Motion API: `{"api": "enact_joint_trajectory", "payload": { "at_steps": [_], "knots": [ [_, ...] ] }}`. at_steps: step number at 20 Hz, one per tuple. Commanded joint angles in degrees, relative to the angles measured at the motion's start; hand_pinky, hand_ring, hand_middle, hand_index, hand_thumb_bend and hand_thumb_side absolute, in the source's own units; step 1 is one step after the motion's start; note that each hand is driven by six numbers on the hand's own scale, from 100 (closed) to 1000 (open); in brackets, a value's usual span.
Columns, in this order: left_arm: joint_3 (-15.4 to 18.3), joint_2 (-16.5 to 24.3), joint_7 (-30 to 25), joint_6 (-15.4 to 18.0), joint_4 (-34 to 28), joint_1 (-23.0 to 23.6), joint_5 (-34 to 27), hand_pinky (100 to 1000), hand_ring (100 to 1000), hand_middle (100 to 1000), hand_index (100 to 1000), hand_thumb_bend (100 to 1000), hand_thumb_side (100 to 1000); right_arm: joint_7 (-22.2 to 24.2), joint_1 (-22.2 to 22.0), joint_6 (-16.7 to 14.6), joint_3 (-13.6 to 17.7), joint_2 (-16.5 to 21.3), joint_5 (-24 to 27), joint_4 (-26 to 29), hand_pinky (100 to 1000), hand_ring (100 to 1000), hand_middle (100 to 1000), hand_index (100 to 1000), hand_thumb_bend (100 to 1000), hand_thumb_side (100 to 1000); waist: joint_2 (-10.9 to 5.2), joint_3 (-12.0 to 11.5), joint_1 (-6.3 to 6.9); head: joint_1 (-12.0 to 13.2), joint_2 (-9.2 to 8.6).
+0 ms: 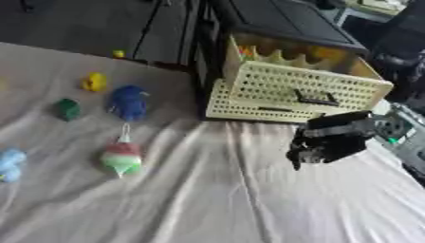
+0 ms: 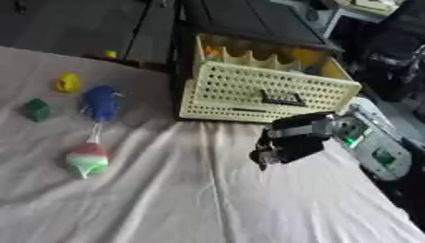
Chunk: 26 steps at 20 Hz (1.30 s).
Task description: Pick up objects from table and place into drawer.
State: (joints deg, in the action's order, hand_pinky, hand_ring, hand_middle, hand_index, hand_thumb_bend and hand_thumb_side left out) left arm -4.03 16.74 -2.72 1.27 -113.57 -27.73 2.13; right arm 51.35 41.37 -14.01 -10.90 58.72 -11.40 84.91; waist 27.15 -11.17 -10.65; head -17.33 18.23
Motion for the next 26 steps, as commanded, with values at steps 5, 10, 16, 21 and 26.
{"api": "enact_joint_trajectory", "payload": {
  "at_steps": [5, 10, 16, 21, 26],
  "knots": [
    [0.3, 1.3, -0.3, 0.3, -1.0, -0.4, 0.5, 644, 721, 653, 965, 100, 978, 0.6, 1.7, -0.9, 1.8, 2.3, 1.5, 0.0, 100, 155, 296, 601, 100, 1000, -0.73, -0.2, 0.57, -0.7, -1.15],
    [0.3, 1.4, -0.5, 0.1, -1.0, -0.2, 0.6, 644, 720, 653, 966, 100, 978, 0.6, 3.6, -1.0, 4.5, 3.6, 4.6, 2.2, 100, 145, 284, 590, 100, 1000, -0.71, 0.3, 0.57, -0.6, -0.79],
    [0.2, 1.4, -0.7, 0.2, -1.0, -0.2, 0.7, 643, 718, 652, 966, 100, 980, -1.7, 3.9, -1.4, 7.2, 4.4, 4.5, 2.4, 100, 135, 269, 571, 100, 1000, -0.21, 0.5, 0.53, -1.1, -1.82],
    [0.3, 1.3, -0.8, 0.1, -1.0, -0.3, 0.8, 642, 715, 650, 966, 100, 984, -3.0, 3.7, -1.9, 7.1, 4.2, 4.0, 2.1, 100, 140, 275, 581, 100, 1000, 0.70, 0.6, 0.61, -1.2, -2.06],
    [0.2, 1.1, -1.0, 0.2, -1.0, -0.6, 0.8, 641, 714, 648, 966, 100, 984, -1.8, 3.8, -1.6, 6.3, 3.7, 4.8, 2.0, 100, 156, 296, 592, 100, 1000, 1.24, 0.3, 0.68, -1.2, -2.31]
  ]
}}
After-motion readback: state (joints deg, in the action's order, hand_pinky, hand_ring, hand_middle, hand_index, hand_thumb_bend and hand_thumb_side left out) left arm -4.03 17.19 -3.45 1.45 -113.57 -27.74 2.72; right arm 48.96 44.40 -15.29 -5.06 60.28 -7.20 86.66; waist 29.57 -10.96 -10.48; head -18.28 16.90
